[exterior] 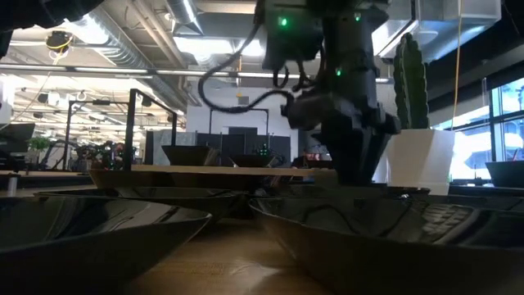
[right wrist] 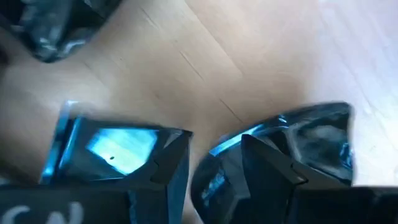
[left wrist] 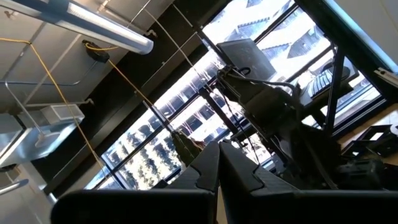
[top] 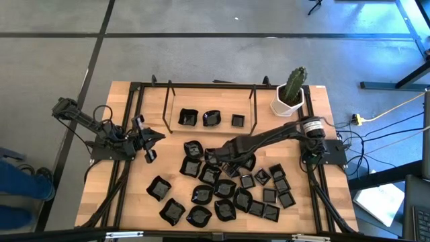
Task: Pick & Place Mini shaped plates
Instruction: Stack the leaf-shaped plate on the top of the leaf-shaped plate on the shelf
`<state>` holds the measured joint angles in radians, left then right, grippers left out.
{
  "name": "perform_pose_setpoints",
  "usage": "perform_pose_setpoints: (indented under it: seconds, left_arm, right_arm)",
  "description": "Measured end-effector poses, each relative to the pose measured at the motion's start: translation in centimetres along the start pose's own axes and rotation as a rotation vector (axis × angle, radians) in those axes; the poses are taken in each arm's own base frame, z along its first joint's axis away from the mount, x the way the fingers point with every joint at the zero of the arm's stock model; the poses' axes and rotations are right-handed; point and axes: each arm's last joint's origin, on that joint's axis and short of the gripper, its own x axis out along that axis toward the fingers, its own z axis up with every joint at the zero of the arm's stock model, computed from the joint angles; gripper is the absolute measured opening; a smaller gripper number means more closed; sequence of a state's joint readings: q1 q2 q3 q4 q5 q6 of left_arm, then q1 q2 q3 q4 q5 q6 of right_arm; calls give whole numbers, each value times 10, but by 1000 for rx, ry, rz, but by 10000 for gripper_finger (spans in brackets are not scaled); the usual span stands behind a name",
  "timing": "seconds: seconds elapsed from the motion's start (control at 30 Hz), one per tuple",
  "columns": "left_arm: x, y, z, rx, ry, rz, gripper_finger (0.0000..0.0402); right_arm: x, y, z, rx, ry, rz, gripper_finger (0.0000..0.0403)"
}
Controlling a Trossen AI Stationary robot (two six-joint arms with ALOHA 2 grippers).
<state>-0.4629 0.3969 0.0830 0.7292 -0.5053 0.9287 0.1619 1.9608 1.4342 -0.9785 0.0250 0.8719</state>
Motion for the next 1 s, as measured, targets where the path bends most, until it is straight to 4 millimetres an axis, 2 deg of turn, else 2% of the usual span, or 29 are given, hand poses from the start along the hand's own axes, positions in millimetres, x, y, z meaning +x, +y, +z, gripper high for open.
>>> perform_pose_setpoints:
  seconds: [0.2, 0.7, 1.0]
  left_arm:
    - [0, 0, 0, -1, 0, -1, 7]
    - [0, 0, 0, -1, -1, -1, 6]
    - [0, 0, 0, 0, -2, -2, 5]
  right_arm:
    - [5, 0, 0, -2, 14, -17, 145]
    - [0, -5, -5, -47, 56, -105, 144]
    - [-1, -7, -12, -70, 75, -164, 105]
